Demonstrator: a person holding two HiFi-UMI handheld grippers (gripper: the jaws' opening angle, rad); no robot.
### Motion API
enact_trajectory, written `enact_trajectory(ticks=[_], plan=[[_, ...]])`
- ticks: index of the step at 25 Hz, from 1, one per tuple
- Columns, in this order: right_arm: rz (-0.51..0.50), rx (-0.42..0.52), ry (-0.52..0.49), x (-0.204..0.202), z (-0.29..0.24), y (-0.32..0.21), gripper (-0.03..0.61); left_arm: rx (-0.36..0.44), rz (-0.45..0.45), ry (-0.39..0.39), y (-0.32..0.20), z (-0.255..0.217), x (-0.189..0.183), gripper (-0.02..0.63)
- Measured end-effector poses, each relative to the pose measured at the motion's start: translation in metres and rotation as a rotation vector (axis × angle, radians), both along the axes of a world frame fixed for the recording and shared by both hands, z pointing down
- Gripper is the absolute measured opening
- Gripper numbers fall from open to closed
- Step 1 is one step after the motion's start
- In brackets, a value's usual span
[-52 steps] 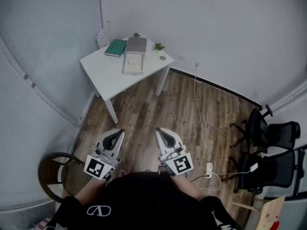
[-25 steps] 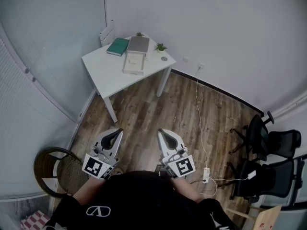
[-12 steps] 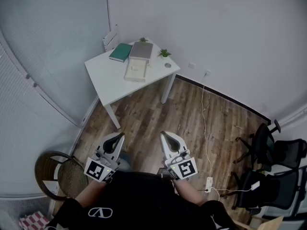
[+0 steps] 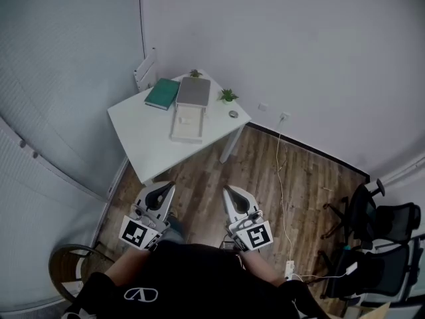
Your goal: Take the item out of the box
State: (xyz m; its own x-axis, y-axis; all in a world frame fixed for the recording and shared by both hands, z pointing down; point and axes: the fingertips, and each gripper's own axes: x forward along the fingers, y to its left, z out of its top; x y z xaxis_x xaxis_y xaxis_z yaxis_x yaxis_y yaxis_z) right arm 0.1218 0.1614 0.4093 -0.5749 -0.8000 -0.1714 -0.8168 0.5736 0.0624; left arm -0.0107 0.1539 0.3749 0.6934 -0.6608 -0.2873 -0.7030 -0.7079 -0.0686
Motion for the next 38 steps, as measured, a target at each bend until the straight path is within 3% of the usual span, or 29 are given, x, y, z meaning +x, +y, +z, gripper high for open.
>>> enact_trajectory(ticks=[8,14,25,28,38], plan=[[0.053,0.005,0.039,-0.046,-0.012,-0.138,0.003,0.013,0.065,0.0,-0.148,-0.013,-0.043,0.005],[0.075,-0.02,0.076,-0.066,-0.011,-0.211,0.003,-0.028,0.105,-0.006,-0.221,-0.006,-0.059,0.005],[0.035,-0.012,0.114,-0.085,-0.006,-0.287,0.003,-0.049,0.083,0.015,-0.284,0.006,-0.068,0.005],[0.008,-0.031,0.121,-0.078,0.001,-0.302,0.003,-0.1,0.076,-0.018,-0.293,0.021,-0.059,0.005],[-0.102,-0.032,0.104,-0.058,-0.001,-0.348,0.003,-0.109,-0.025,-0.022,-0.326,0.016,-0.036,0.005]])
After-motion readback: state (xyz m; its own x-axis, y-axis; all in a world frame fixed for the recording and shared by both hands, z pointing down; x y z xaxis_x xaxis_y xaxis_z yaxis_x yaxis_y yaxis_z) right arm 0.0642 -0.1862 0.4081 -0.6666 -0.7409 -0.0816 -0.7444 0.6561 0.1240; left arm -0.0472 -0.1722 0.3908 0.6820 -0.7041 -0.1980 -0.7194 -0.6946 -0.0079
